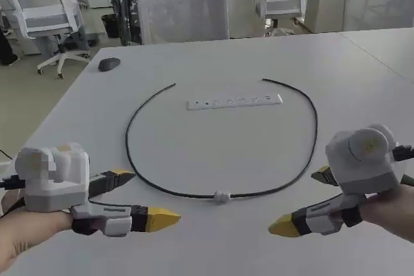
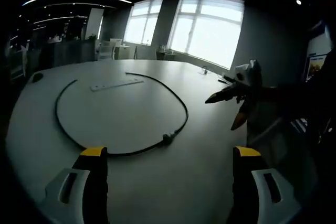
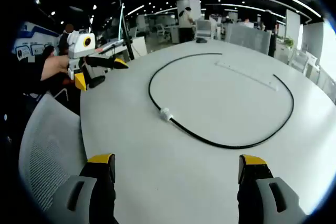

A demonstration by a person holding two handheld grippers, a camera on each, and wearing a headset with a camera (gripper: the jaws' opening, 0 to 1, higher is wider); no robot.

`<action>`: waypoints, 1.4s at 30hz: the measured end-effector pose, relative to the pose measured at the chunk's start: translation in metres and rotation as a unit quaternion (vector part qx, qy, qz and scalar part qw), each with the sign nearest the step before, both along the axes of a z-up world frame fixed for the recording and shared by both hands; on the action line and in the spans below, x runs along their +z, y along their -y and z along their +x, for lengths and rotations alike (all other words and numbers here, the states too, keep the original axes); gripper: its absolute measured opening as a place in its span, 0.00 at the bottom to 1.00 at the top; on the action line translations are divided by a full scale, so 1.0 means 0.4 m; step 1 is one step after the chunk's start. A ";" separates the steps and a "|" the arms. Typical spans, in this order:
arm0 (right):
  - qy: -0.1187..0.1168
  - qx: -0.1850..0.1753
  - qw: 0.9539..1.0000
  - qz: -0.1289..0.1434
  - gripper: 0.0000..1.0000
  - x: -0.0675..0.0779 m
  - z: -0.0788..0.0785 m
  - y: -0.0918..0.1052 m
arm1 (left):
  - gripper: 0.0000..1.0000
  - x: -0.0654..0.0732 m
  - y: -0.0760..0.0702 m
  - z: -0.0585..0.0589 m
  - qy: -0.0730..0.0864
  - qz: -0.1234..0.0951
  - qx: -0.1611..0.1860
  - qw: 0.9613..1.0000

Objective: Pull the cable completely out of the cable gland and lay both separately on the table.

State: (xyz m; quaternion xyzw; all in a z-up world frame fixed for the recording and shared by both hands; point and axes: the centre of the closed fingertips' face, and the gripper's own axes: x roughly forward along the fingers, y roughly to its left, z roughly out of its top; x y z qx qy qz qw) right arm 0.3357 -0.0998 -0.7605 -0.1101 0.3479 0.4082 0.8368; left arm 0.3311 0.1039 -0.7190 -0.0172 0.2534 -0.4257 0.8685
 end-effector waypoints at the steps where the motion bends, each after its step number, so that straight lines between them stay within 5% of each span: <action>1: 0.001 -0.001 1.000 0.001 0.97 0.001 0.002 0.002 | 0.99 0.001 -0.001 0.000 0.000 -0.001 0.001 1.000; 42: 0.008 -0.006 1.000 0.000 0.99 0.000 0.012 0.013 | 0.99 0.002 0.000 0.010 0.004 0.001 0.003 1.000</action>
